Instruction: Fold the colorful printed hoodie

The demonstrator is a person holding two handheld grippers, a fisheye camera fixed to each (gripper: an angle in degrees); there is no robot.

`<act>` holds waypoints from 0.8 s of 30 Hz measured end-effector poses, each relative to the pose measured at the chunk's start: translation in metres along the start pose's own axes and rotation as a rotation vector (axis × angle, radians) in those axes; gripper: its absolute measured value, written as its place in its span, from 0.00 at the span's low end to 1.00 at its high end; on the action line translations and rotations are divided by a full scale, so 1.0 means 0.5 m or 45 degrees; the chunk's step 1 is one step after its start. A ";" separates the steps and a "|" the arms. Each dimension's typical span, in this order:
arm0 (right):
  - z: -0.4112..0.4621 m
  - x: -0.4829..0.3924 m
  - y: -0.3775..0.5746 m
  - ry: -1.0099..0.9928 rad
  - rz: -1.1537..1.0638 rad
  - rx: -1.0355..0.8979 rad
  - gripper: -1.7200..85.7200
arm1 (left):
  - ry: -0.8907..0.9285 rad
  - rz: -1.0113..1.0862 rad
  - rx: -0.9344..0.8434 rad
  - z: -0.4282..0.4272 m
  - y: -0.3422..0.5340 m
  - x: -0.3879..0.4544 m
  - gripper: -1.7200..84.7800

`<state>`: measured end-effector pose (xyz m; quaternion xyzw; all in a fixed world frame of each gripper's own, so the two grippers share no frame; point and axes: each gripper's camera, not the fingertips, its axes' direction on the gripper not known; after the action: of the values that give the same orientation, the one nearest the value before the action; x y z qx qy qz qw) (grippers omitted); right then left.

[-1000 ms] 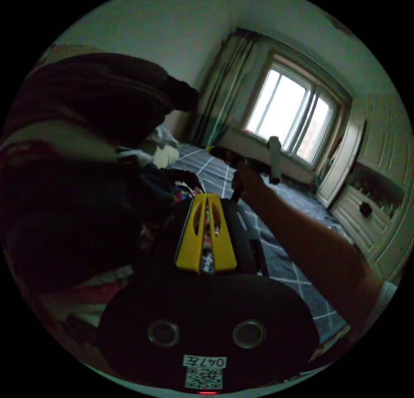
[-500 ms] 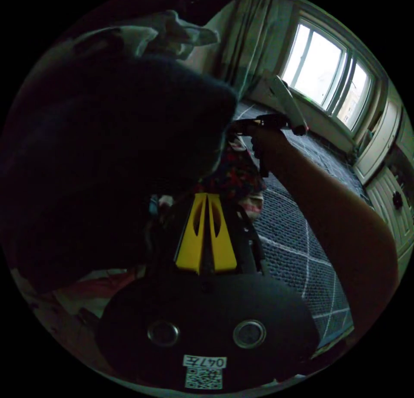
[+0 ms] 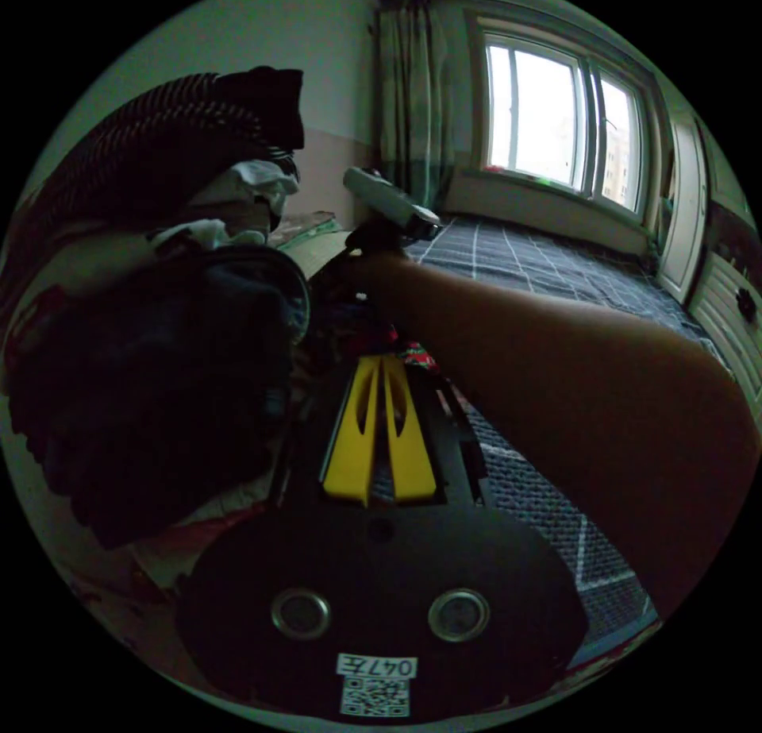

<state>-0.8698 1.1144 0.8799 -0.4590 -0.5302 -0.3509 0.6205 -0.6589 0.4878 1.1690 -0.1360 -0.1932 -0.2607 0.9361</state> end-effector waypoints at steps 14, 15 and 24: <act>-0.485 -0.082 0.715 -0.209 0.346 0.799 0.01 | 0.165 0.349 0.169 -0.113 -0.029 0.314 0.01; -0.521 -0.124 0.808 -0.004 0.370 0.678 0.01 | 0.196 0.372 0.172 -0.120 -0.030 0.332 0.01; -0.712 -0.386 1.480 0.815 0.624 -0.068 0.03 | 0.665 0.718 -0.030 -0.212 -0.011 0.680 0.05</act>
<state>-0.1049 1.0154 0.5388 -0.4553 -0.1756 -0.3314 0.8075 -0.3626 0.2973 1.2229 -0.1234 0.0999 -0.0211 0.9871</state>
